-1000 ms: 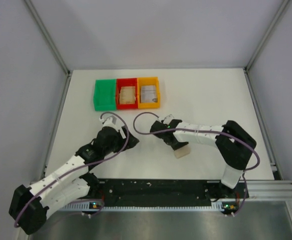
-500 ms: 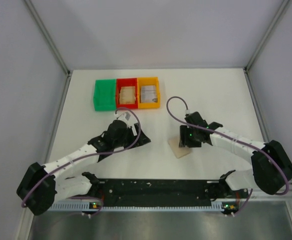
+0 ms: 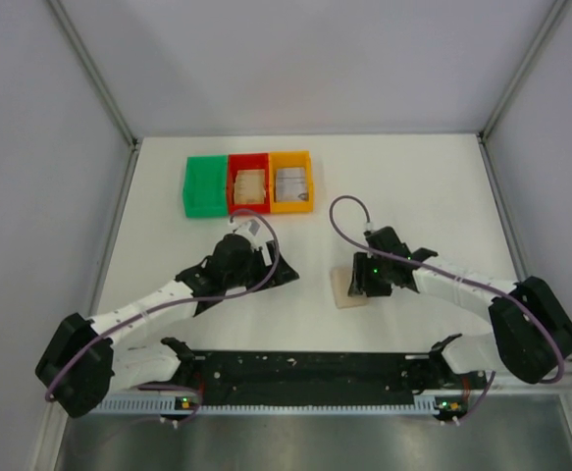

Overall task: Take the credit cards out of the card holder
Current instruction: Open the card holder at the center of the board.

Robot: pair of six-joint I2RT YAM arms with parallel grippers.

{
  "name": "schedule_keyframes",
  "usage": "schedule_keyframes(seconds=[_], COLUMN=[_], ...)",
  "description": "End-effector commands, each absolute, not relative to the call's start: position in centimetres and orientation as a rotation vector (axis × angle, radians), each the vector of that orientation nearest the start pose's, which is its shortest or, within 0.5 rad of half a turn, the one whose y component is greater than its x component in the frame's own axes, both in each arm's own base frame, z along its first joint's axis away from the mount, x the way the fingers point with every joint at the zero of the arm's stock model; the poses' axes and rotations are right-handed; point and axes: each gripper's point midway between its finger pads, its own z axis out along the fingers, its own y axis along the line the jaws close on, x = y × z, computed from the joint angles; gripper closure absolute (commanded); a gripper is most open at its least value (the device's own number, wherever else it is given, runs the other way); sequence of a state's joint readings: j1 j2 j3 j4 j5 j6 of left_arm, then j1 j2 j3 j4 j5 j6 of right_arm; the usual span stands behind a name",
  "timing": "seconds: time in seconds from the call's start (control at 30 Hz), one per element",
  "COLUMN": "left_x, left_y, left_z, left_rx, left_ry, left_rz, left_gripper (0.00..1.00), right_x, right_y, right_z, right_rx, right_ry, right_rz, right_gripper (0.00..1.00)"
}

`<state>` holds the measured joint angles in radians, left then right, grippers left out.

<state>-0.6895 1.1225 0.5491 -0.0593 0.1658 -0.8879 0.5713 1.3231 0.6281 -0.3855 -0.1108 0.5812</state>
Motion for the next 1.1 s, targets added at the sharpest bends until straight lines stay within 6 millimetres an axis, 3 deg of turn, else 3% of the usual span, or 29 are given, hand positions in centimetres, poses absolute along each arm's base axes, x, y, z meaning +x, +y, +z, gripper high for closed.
schedule_keyframes(seconds=[0.0,0.23,0.4,0.6,0.8,0.9,1.07], left_x=[22.1,22.4,22.5,22.4,22.3,22.6,23.3], left_y=[-26.9,-28.0,-29.2,-29.6,-28.7,-28.2,-28.1], left_z=[12.6,12.3,11.5,10.2,8.8,8.9,10.8], left_rx=[-0.098,-0.086,-0.11,-0.246,-0.406,-0.464,-0.533], left_ry=[2.32,2.307,2.304,2.3,2.314,2.29,2.169], left_rz=[-1.085,-1.146,-1.224,-1.313,-1.314,-1.332,-1.468], left_gripper=[0.18,0.2,0.2,0.21,0.21,0.19,0.11], right_x=[20.1,20.4,20.9,21.9,22.7,23.0,23.0], right_y=[18.9,20.9,23.4,26.3,27.6,28.2,28.7], right_z=[2.4,3.2,4.7,8.7,12.5,14.3,15.8], right_rx=[0.01,0.065,0.064,0.093,0.097,0.087,0.071], right_ry=[2.73,2.662,2.574,2.391,2.239,2.18,2.138], right_rz=[0.599,0.771,0.981,1.258,1.409,1.468,1.529], right_gripper=[0.59,0.99,1.0,1.0,1.0,1.0,1.0])
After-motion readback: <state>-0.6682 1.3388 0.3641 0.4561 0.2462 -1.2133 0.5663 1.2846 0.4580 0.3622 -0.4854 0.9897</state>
